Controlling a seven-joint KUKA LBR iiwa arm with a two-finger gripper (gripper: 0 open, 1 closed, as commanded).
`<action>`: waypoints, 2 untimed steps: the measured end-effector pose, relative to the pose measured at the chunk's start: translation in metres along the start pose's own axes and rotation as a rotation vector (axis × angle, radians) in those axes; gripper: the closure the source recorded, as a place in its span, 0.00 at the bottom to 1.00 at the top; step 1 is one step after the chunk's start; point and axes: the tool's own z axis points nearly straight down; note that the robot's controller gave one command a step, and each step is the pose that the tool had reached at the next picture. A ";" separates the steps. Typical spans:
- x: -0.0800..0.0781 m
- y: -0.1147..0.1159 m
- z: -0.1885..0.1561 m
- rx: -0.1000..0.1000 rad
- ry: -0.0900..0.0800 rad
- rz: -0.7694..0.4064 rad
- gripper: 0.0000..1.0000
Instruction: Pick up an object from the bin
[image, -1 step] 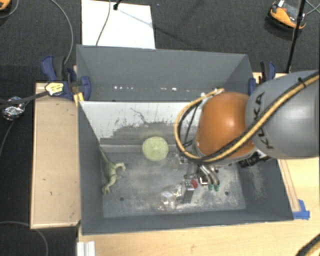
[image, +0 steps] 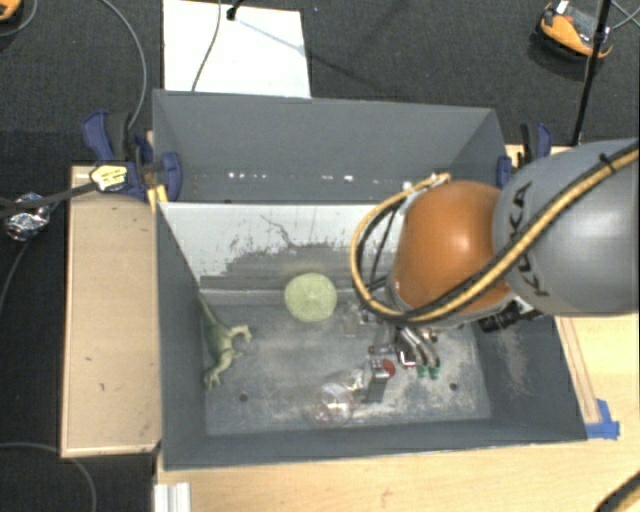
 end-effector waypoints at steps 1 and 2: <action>0.001 -0.011 0.020 -0.002 -0.005 -0.092 0.00; 0.001 -0.019 0.077 0.001 -0.005 -0.301 0.00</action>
Offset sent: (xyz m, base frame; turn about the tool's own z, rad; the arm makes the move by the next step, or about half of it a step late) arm -0.0032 -0.0193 -0.0885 -0.3105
